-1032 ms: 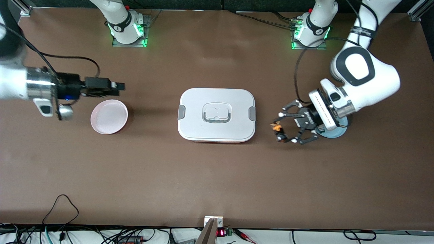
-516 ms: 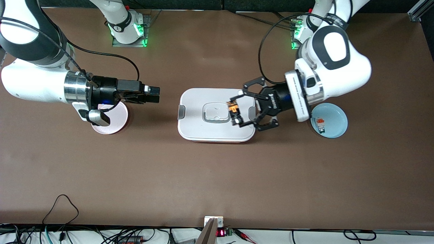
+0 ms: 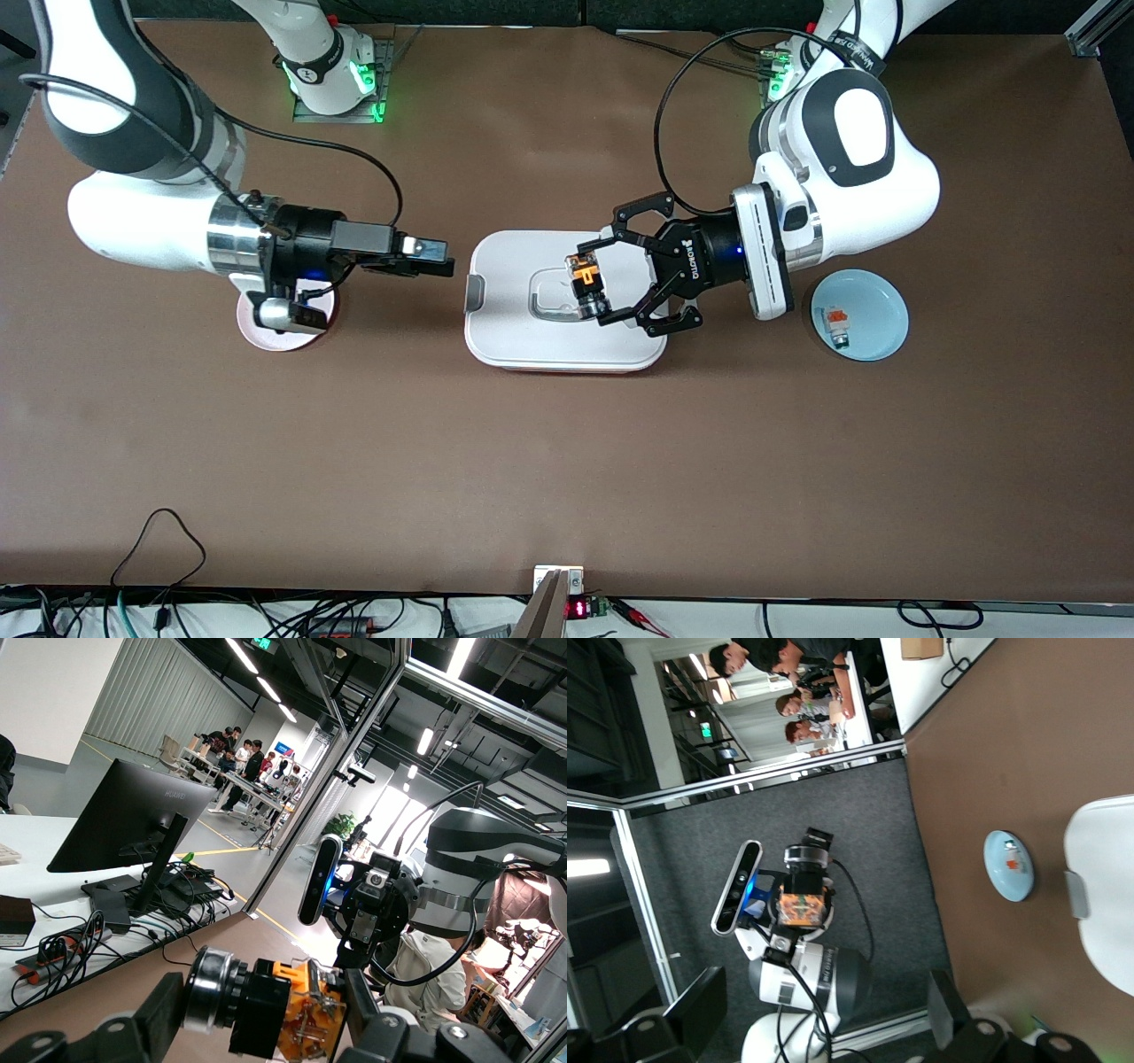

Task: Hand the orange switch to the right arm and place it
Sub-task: 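Carry the switch over the box toward the right gripper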

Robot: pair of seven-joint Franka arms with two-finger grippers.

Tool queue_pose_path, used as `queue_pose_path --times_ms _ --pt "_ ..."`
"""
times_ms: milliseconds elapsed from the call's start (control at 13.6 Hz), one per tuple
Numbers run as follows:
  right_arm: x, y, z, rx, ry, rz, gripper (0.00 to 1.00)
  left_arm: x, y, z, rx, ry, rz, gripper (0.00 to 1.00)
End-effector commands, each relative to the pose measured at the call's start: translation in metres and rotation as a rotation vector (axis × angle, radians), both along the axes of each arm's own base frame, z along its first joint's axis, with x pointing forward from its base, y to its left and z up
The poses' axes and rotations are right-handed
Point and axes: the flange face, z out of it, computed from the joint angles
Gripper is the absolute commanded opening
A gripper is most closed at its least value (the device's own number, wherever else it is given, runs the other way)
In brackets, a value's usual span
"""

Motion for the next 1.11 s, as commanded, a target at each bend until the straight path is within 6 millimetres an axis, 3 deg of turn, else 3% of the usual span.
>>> queue_pose_path --times_ms 0,147,221,369,663,1032 --pt "0.005 0.019 0.005 0.05 0.015 -0.04 1.0 0.002 -0.007 0.007 -0.068 0.01 -0.027 0.0" --pt "0.001 0.042 0.019 0.053 -0.012 -0.051 1.0 0.003 -0.006 0.01 -0.085 0.012 -0.025 0.0" --pt "0.004 0.047 0.011 0.047 0.017 -0.071 1.0 0.002 -0.007 0.011 -0.091 0.012 -0.032 0.0" --pt "0.006 0.049 0.019 0.058 0.062 -0.077 1.0 0.0 -0.009 0.013 -0.116 0.007 -0.078 0.0" --pt "0.008 0.05 0.017 0.063 0.097 -0.081 1.0 -0.005 -0.011 0.013 -0.167 0.003 -0.173 0.0" --pt "0.016 0.054 0.018 0.089 0.215 -0.119 1.0 -0.002 -0.011 0.006 -0.18 0.0 -0.168 0.0"
